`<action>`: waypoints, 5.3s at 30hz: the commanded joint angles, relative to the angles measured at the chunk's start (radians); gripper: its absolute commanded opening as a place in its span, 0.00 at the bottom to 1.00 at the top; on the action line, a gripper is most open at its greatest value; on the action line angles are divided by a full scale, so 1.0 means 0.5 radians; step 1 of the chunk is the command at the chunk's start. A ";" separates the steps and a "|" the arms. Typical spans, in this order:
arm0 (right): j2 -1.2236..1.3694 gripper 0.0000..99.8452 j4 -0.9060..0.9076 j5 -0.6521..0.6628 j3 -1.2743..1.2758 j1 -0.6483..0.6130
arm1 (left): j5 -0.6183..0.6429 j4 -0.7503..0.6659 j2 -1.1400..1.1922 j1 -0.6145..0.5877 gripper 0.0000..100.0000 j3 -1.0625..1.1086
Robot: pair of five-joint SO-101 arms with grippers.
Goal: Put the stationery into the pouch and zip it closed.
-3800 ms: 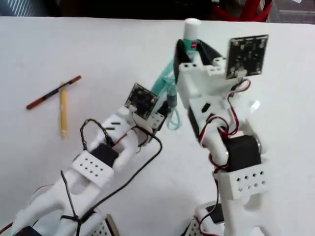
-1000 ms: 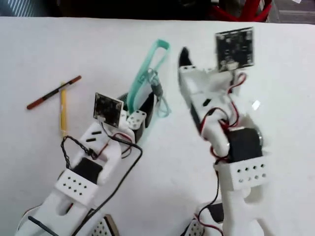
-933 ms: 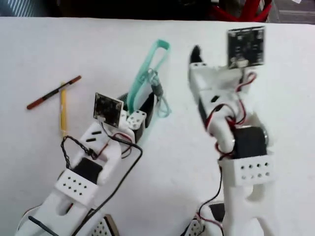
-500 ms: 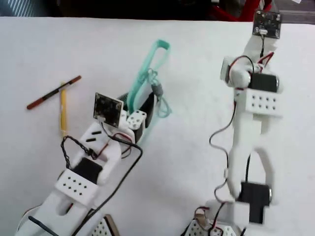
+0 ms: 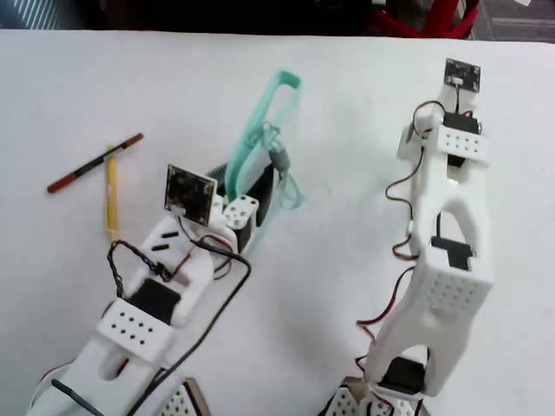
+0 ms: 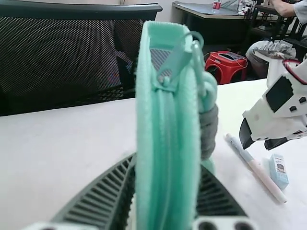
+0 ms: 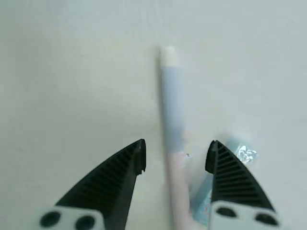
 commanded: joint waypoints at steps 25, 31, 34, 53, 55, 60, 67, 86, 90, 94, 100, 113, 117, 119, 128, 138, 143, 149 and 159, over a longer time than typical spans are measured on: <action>0.551 0.08 0.121 0.169 -0.577 0.008 | 0.009 -0.028 -0.054 -0.014 0.14 -0.003; 0.649 0.02 0.262 0.166 -0.767 0.014 | 0.009 -0.028 -0.051 -0.017 0.14 0.000; 0.643 0.02 0.278 0.163 -0.773 0.014 | 0.009 -0.028 -0.051 -0.017 0.14 0.000; -0.508 0.02 1.290 0.181 -1.151 -0.213 | 0.012 -0.031 -0.066 0.002 0.14 0.031; -0.686 0.02 1.306 0.181 -1.129 -0.284 | 0.012 -0.031 -0.066 0.002 0.14 0.034; -1.235 0.02 1.303 0.181 -0.979 -0.459 | 0.012 -0.028 -0.066 0.002 0.14 0.037; -2.091 0.02 1.088 0.181 -0.414 -0.720 | 0.012 -0.028 -0.066 0.002 0.14 0.037; -2.306 0.02 -0.977 0.181 0.847 -1.343 | 0.009 0.046 -0.060 0.094 0.14 0.031; -2.205 0.02 -1.100 0.181 0.862 -1.336 | 0.009 0.043 -0.063 0.094 0.14 0.028; -2.101 0.02 -1.180 0.184 0.899 -1.284 | 0.009 0.043 -0.063 0.094 0.14 0.028; -2.076 0.02 -1.293 0.184 1.059 -1.208 | 0.006 0.043 -0.063 0.094 0.14 0.028; -2.555 0.02 -1.057 0.181 1.436 -1.235 | 0.006 0.043 -0.063 0.091 0.14 0.025; -2.693 0.02 -1.054 0.181 1.571 -1.241 | 0.006 0.043 -0.063 0.091 0.14 0.025; -2.754 0.02 -1.051 0.181 1.620 -1.244 | 0.006 0.043 -0.063 0.091 0.14 0.025; -2.840 0.23 -0.796 0.169 1.633 -1.247 | 0.006 0.043 -0.063 0.091 0.14 0.025; -2.828 0.23 -0.707 0.169 1.412 -1.152 | 0.006 0.043 -0.063 0.091 0.14 0.025; -2.791 0.23 -0.624 0.166 1.366 -1.051 | 0.006 0.043 -0.063 0.091 0.14 0.025; -2.641 0.23 -0.351 0.181 1.172 -1.330 | 0.012 0.074 -0.075 0.106 0.14 0.025; -1.606 0.23 -0.253 0.181 0.568 -1.155 | 0.012 0.755 -0.790 0.005 0.22 -0.080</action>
